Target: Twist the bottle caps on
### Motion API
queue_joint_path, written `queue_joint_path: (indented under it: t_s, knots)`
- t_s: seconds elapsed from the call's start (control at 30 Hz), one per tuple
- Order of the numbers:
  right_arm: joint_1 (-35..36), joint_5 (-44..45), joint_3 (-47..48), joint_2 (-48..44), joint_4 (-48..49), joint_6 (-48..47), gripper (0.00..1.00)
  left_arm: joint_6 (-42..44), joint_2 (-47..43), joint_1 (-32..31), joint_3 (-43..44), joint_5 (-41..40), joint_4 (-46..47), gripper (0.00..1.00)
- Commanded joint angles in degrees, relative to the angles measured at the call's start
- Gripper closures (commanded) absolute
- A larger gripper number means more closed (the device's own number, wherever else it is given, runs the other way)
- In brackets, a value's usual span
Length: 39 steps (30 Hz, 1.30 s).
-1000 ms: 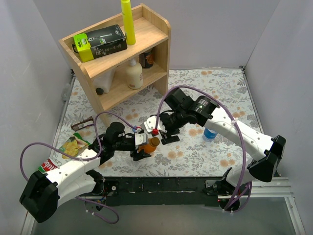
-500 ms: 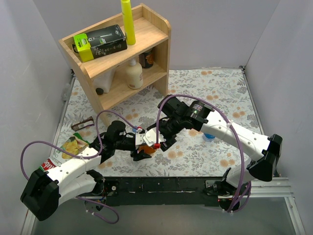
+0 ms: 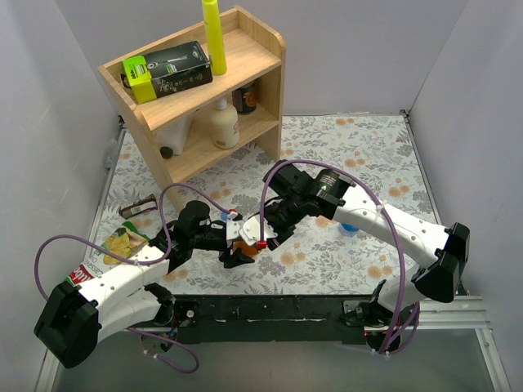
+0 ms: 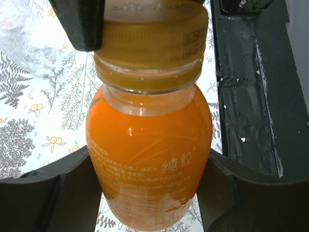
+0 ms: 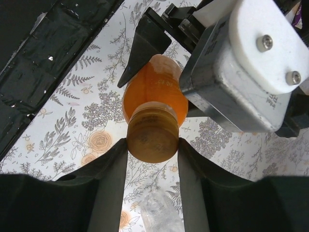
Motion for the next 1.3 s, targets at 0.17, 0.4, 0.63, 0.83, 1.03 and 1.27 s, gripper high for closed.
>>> queue_joint_path:
  t_s: [0.17,0.4,0.63,0.83,1.03,1.27]
  knots:
    - [0.4,-1.4,6.0,6.6,-3.3,15.9,0.72,-11.1,-0.1,0.2,4.4,-12.9,8.6,1.00]
    - [-0.8,-3.8,10.0,13.0,-4.0,33.8,0.79,-14.9,-0.4,0.1,6.5,-17.4,10.0,1.00]
    - [-4.3,-8.3,13.8,16.6,-4.0,42.5,0.80,-12.8,-0.5,0.1,4.5,-23.2,9.3,1.00]
    - [-6.1,-8.0,16.7,16.2,-3.7,41.4,0.50,-12.4,-2.0,0.1,0.5,-27.7,8.8,1.00]
    - [-7.1,-3.5,9.4,6.4,-1.1,30.7,0.14,-3.2,-6.4,0.3,-2.0,-15.2,-1.1,1.00]
    - [-4.3,-1.4,-3.4,-5.6,7.6,13.8,0.12,5.0,-6.7,0.4,0.4,-3.0,-10.4,1.00]
